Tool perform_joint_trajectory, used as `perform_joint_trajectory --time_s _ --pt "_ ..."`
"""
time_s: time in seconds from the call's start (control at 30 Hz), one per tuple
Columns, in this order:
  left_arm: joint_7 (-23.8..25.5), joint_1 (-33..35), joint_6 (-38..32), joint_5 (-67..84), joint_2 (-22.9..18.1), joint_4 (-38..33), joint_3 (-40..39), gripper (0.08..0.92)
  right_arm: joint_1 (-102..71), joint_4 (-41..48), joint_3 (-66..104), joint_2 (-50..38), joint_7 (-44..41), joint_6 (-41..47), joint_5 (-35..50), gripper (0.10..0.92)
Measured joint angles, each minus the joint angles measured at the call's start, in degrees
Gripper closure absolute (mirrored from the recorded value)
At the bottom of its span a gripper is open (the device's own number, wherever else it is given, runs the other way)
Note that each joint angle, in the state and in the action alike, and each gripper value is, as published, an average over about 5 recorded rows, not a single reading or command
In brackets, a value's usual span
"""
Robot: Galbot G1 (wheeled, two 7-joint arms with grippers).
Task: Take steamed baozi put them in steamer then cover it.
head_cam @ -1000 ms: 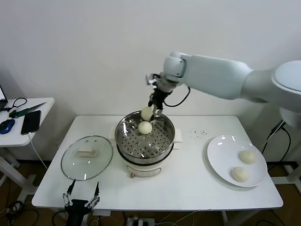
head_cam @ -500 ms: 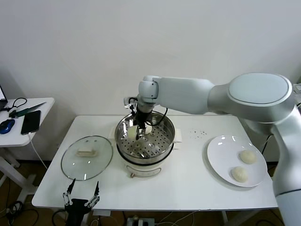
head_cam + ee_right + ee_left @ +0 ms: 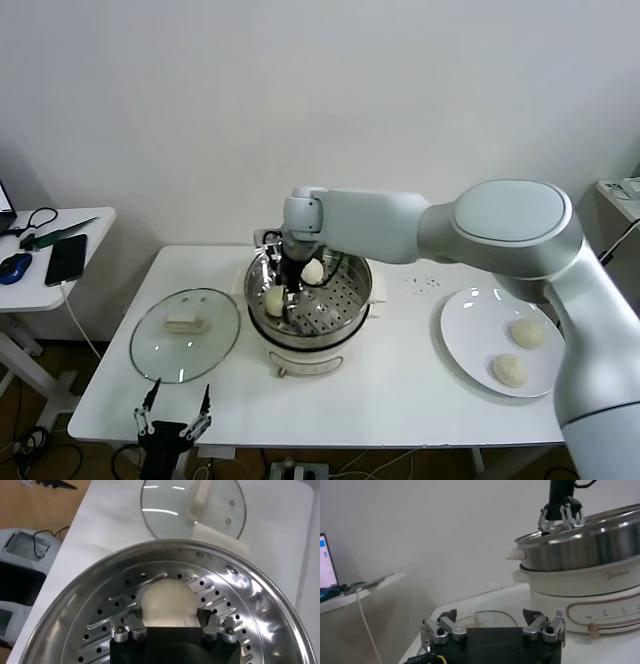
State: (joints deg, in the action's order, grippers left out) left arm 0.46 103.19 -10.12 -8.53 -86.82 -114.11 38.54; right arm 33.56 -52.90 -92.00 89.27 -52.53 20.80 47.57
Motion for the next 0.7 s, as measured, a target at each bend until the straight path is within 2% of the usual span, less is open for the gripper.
perform_joint_trajectory --time_s 0.37,0.7 --pt "0.0 0.0 0.1 0.0 0.0 -0.2 0.0 0.177 4.0 -3.7 1.1 -5.0 -2.6 -1.9 -1.5 0.203" --pt "0.1 -0.3 0.4 0.0 0.0 -0.2 0.1 0.177 11.5 -11.6 0.4 -17.8 -6.4 -4.7 -4.1 0.203"
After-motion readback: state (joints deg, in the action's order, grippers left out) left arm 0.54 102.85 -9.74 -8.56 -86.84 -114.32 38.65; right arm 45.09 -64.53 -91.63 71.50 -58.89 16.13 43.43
